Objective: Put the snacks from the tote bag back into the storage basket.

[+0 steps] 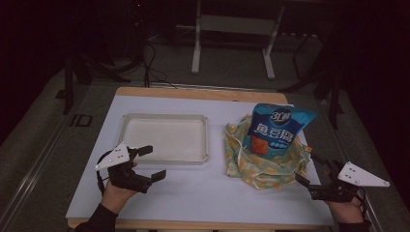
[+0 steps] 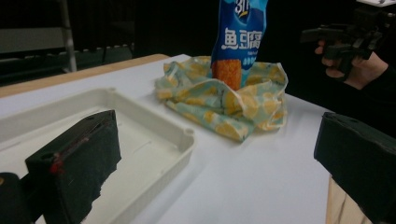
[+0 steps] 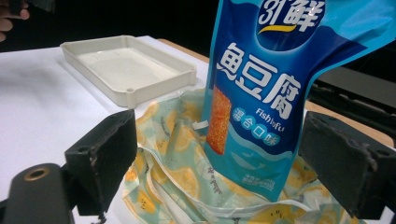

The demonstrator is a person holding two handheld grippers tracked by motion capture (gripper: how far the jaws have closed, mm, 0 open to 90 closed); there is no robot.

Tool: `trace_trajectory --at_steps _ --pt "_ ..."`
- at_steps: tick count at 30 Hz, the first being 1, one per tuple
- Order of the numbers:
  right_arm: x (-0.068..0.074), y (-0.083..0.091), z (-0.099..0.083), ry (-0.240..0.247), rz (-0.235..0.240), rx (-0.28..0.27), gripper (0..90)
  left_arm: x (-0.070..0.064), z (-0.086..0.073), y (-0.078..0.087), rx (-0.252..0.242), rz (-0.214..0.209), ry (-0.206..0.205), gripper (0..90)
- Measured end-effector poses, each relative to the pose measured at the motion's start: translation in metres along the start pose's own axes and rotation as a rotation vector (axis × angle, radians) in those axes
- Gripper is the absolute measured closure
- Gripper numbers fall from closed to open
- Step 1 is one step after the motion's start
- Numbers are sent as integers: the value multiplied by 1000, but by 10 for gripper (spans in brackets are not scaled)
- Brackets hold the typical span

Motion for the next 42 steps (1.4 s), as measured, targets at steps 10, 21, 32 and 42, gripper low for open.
trace_trajectory --at_steps 10,21,32,42 --pt "-13 -10 13 1 11 0 126 -2 13 -46 44 -80 -43 12" --pt "-30 -21 17 -21 4 1 134 -5 32 -101 45 -174 -68 12" --pt "-50 -29 19 -41 -2 21 157 -14 45 -163 45 -236 -90 19" --pt "-60 -44 19 -61 12 32 161 -17 58 -217 63 -283 -103 19"
Point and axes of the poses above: each handheld gripper's, and its own axes: y roughly backward along the jaws, z roughly out of its top, x roughly to its left, the point moved 7 cm from there along -y, roughly forward along the jaws, and after that the axes turned 7 degrees about -y, right-handed, at the moved point
